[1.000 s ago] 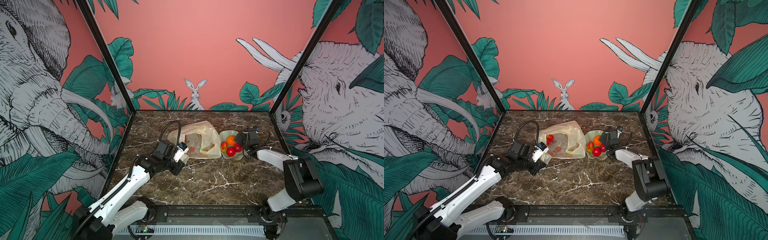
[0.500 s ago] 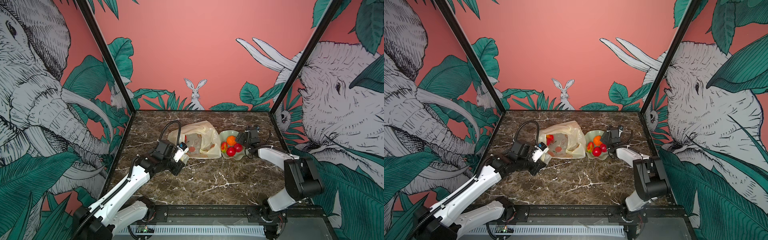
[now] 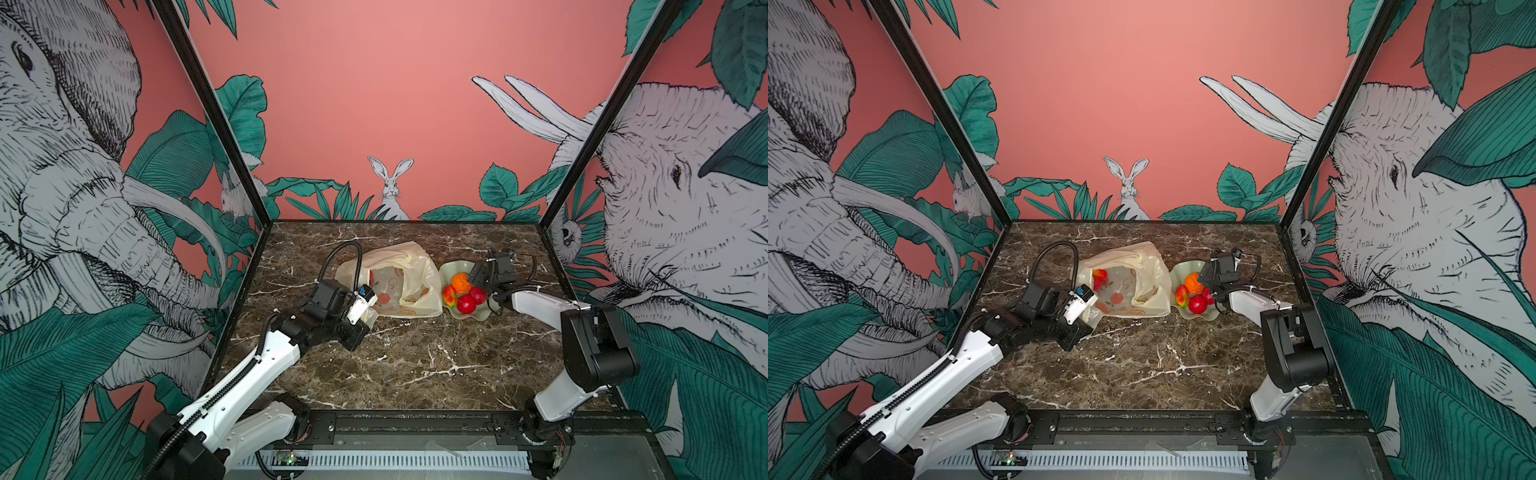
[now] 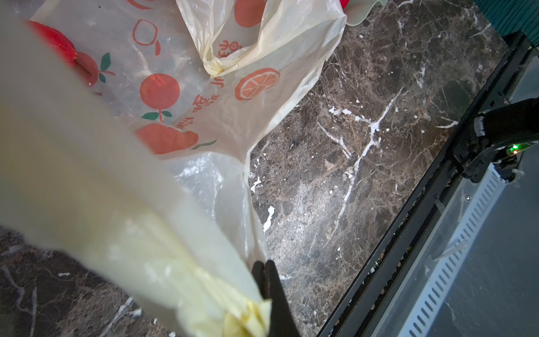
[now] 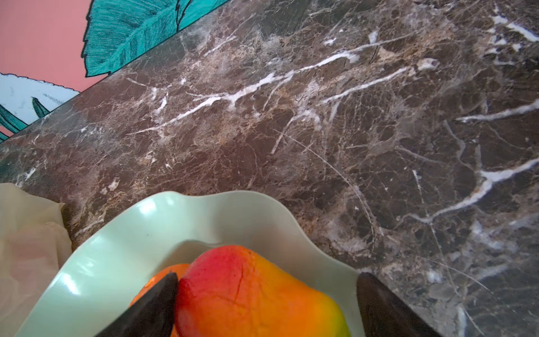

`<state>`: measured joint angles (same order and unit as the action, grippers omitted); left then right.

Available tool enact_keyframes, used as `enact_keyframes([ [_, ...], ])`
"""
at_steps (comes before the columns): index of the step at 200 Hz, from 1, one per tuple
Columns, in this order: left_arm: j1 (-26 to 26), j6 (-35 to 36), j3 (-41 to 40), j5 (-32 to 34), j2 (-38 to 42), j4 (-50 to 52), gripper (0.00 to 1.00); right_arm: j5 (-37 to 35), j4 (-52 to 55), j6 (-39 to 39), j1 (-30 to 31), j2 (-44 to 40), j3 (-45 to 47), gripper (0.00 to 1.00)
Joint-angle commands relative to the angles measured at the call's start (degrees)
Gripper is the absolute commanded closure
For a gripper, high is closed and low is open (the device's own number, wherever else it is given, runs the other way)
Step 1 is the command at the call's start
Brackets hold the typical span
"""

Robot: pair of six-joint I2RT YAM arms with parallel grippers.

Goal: Take fruits out of the plastic bag
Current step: Place the fake fruit on the plate.

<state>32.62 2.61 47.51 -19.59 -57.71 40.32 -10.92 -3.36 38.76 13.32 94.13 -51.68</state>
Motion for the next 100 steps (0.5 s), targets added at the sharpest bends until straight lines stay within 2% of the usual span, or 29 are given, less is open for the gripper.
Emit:
enact_keyframes([
  [1, -0.26, 0.73, -0.15, -0.80, 0.04, -0.20, 1.00, 2.71, -0.64, 0.16, -0.05, -0.67, 0.45, 0.05],
  [100, -0.15, 0.68, -0.15, -0.88, -0.23, -0.16, 1.00, 11.79, 1.79, 1.23, -0.08, -5.21, 1.66, 0.04],
])
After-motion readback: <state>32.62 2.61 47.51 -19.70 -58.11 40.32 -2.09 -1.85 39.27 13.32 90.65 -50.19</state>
